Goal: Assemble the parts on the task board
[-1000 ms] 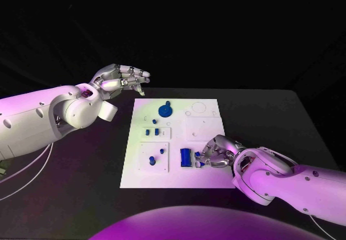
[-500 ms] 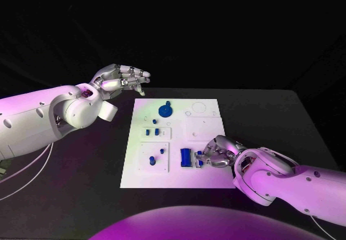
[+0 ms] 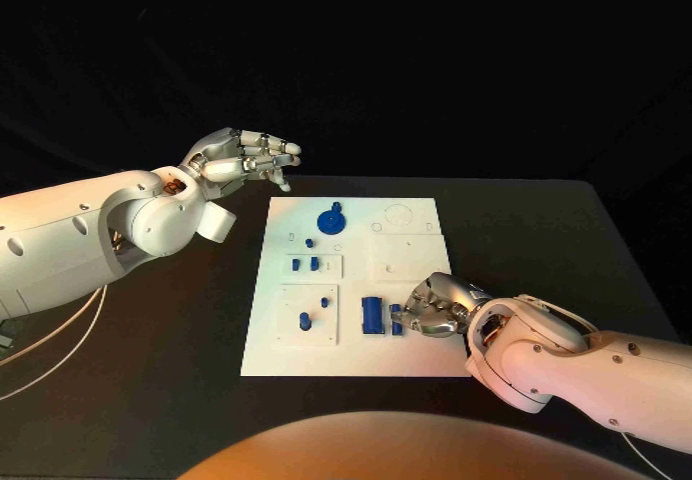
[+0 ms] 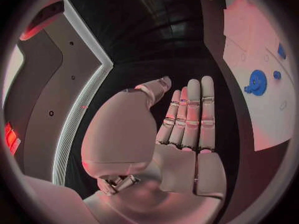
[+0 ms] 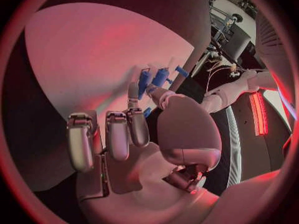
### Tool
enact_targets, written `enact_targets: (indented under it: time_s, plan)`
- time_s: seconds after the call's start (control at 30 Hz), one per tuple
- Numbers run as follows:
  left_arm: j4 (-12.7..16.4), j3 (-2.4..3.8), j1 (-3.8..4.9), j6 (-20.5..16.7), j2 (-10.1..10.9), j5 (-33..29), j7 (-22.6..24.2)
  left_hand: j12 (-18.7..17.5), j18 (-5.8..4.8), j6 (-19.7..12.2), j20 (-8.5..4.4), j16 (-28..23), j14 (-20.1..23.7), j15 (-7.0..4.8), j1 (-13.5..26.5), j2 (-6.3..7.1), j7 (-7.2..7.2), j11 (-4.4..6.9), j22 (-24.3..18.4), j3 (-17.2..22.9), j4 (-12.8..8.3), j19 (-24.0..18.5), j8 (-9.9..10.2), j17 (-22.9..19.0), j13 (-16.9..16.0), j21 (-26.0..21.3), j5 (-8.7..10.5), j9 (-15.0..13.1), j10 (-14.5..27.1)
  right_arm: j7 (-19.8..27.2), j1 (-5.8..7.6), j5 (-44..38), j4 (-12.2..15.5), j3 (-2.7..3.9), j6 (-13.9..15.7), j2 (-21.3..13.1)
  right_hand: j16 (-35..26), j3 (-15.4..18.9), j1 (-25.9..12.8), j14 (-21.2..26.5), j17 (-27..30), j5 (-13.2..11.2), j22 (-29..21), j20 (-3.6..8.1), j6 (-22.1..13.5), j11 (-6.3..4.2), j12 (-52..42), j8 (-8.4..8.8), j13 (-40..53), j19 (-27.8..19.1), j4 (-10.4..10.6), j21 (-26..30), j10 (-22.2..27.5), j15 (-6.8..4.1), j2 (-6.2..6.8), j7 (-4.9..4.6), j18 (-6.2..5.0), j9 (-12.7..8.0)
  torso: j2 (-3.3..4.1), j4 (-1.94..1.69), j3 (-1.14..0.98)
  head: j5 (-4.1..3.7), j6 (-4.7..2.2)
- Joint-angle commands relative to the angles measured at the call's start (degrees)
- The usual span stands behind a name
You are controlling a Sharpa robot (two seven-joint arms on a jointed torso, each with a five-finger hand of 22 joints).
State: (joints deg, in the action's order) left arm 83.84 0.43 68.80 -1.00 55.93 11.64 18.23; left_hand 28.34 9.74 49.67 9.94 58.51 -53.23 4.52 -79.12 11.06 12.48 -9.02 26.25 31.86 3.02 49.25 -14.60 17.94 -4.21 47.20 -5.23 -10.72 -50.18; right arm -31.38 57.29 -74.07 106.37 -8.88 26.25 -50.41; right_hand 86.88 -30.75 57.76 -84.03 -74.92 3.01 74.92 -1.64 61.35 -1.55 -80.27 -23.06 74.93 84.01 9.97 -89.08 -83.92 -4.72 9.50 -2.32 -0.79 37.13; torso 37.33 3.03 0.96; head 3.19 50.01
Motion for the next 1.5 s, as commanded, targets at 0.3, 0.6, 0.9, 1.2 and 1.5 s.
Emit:
enact_targets:
  time_s: [0.3,0.6,0.9,1.2,1.5]
  plan:
    - [0.13,0.04,0.05,0.74,-0.01,-0.09,0.31,0.39,0.74,-0.25,0.08,0.27,0.17,0.18,0.18,-0.33,-0.04,0.18,-0.05,-0.07,0.40,0.45,-0.39,0.05,0.09,-0.38,-0.12,-0.04,0.39,0.57,-0.06,-0.23,0.25,-0.01,-2.12,0.03,0.37,0.10,0.19,-4.69,-8.59,-0.13,14.86,0.47,0.24,-0.36,-0.39,-0.34,8.81,5.70,-0.31,-0.18,-2.79,-0.53,0.04,0.10,0.62,0.10,-0.01,0.04,-0.01,0.05,-0.01]
    - [0.07,0.04,0.05,0.75,-0.04,-0.09,0.28,0.39,0.74,-0.25,0.08,0.27,0.17,0.18,0.18,-0.33,-0.04,0.18,-0.05,-0.07,0.40,0.45,-0.39,0.05,0.09,-0.38,-0.12,-0.04,0.39,1.31,-0.05,-0.72,0.59,-0.01,-0.65,-0.67,0.35,1.01,-0.75,-4.68,-8.55,-0.14,14.84,0.51,0.27,-0.30,-0.29,-0.38,8.79,5.67,0.22,-0.13,-2.78,-0.52,0.50,0.03,0.61,0.17,-0.03,0.07,-0.04,0.05,-0.01]
    - [-0.03,0.04,0.04,0.74,-0.12,-0.09,0.34,0.39,0.74,-0.25,0.08,0.27,0.17,0.18,0.18,-0.33,-0.04,0.18,-0.05,-0.07,0.40,0.45,-0.39,0.05,0.09,-0.38,-0.12,-0.04,0.39,9.39,0.29,-2.83,1.02,0.00,7.52,-2.81,-0.57,2.83,4.83,-4.25,-6.62,-0.13,13.90,-0.14,-4.08,0.97,2.73,1.78,7.10,4.36,-3.93,3.04,-1.26,0.43,3.91,-1.54,-0.08,-0.31,-0.07,0.06,-0.02,-0.08,-0.01]
    - [-0.08,0.04,0.04,0.77,-0.16,-0.09,0.38,0.39,0.74,-0.25,0.08,0.27,0.17,0.18,0.18,-0.33,-0.04,0.18,-0.05,-0.07,0.40,0.45,-0.39,0.05,0.09,-0.38,-0.12,-0.04,0.39,15.43,0.39,-4.01,-0.38,-0.03,8.84,-3.25,-0.49,2.48,13.38,-4.27,-6.88,-0.12,13.71,-2.01,-8.37,3.24,4.36,6.35,6.23,4.04,-9.21,3.73,0.22,2.45,3.97,-4.17,-0.22,-2.31,0.01,0.02,-0.01,-0.02,-0.01]
    - [-0.08,0.04,0.04,0.85,-0.20,-0.09,0.36,0.39,0.74,-0.25,0.08,0.27,0.17,0.18,0.18,-0.33,-0.04,0.18,-0.05,-0.07,0.40,0.45,-0.39,0.05,0.09,-0.38,-0.12,-0.04,0.39,16.71,0.00,-4.41,-2.48,-0.16,8.35,-1.60,-0.28,0.28,15.40,-4.33,-7.30,-0.11,13.83,-2.28,-7.12,3.32,3.96,7.65,6.43,4.20,-10.69,3.34,0.16,2.56,2.53,-4.29,-0.15,-3.52,0.08,-0.05,-0.07,0.03,-0.01]
